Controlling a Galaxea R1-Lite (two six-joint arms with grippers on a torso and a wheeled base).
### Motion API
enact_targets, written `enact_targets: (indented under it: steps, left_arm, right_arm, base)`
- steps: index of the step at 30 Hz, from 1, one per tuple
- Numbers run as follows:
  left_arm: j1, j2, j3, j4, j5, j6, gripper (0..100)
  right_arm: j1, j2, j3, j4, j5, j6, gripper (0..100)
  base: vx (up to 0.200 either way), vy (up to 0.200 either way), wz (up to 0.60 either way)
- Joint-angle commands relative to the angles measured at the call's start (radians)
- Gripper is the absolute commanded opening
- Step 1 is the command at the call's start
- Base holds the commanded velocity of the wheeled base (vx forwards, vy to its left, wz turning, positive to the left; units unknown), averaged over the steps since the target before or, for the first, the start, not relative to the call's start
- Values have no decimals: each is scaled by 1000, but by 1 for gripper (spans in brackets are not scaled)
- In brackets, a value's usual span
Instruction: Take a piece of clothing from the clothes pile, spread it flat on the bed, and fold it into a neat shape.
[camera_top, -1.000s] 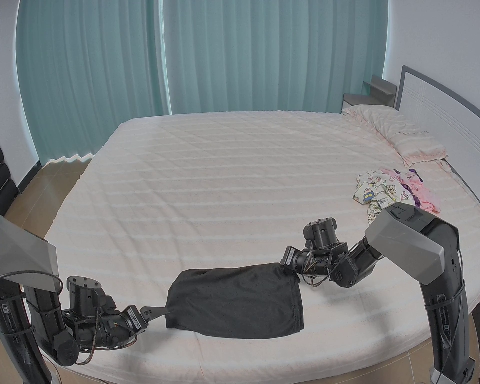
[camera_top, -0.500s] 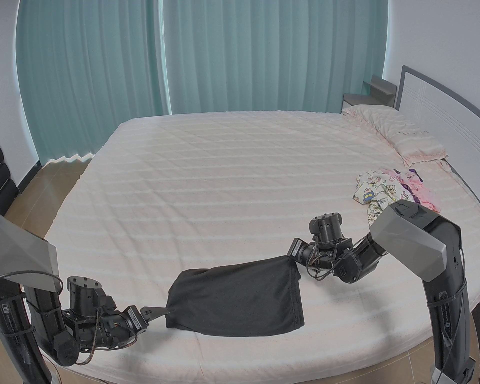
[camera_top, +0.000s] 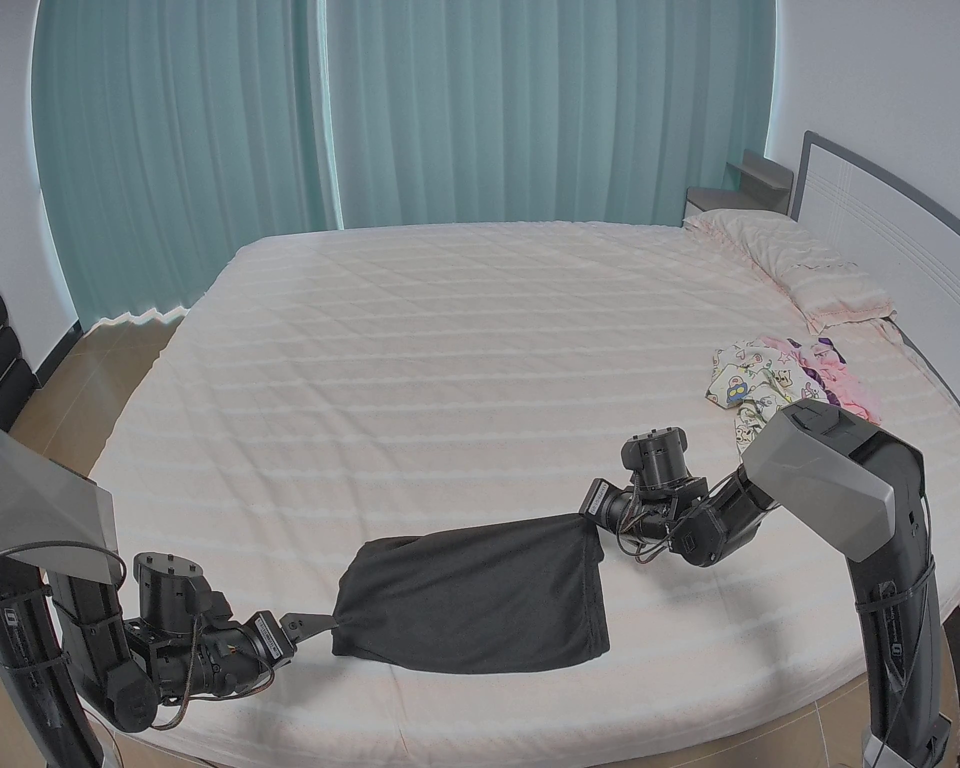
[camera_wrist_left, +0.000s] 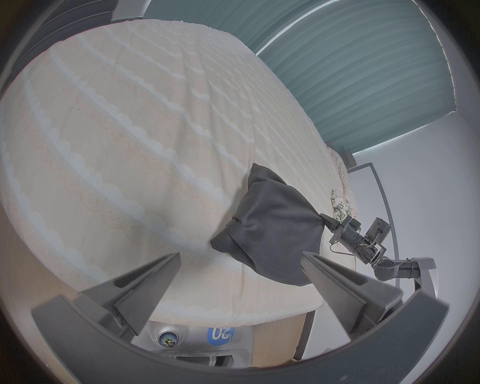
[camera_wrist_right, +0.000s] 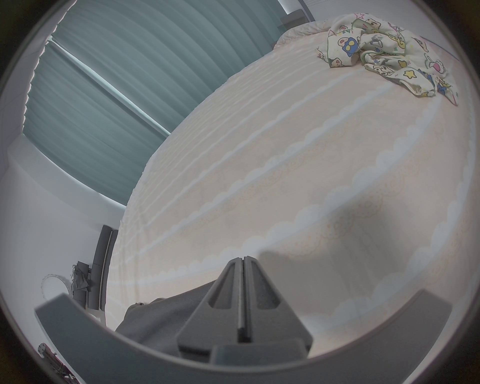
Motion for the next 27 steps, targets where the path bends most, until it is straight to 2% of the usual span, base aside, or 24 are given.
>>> enact_targets:
  steps: [1, 9, 10, 16, 20, 27]
  left_arm:
    - [0, 2, 16, 0, 0, 0, 100]
    - [0, 2, 16, 0, 0, 0, 100]
    - [-1, 2, 16, 0, 0, -2, 100]
    - [0, -7, 16, 0, 1, -5, 100]
    - [2, -33, 16, 0, 6, -3, 100]
    - [23, -323, 8, 0, 27, 20, 100]
  right_arm:
    - [-1, 2, -2, 0, 0, 0, 0]
    - [-1, 11, -2, 2, 0, -1, 0]
    - [-1, 11, -2, 3, 1, -1, 100]
    - [-9, -9, 23, 2, -2, 0, 100]
    - [-42, -101, 89, -6, 1, 6, 100]
    - [-90, -510, 437, -53, 3, 2, 100]
  base:
    - [0, 0, 0]
    - [0, 0, 0]
    - [0, 0, 0]
    - [0, 0, 0]
    - [0, 0, 0]
    - [0, 0, 0]
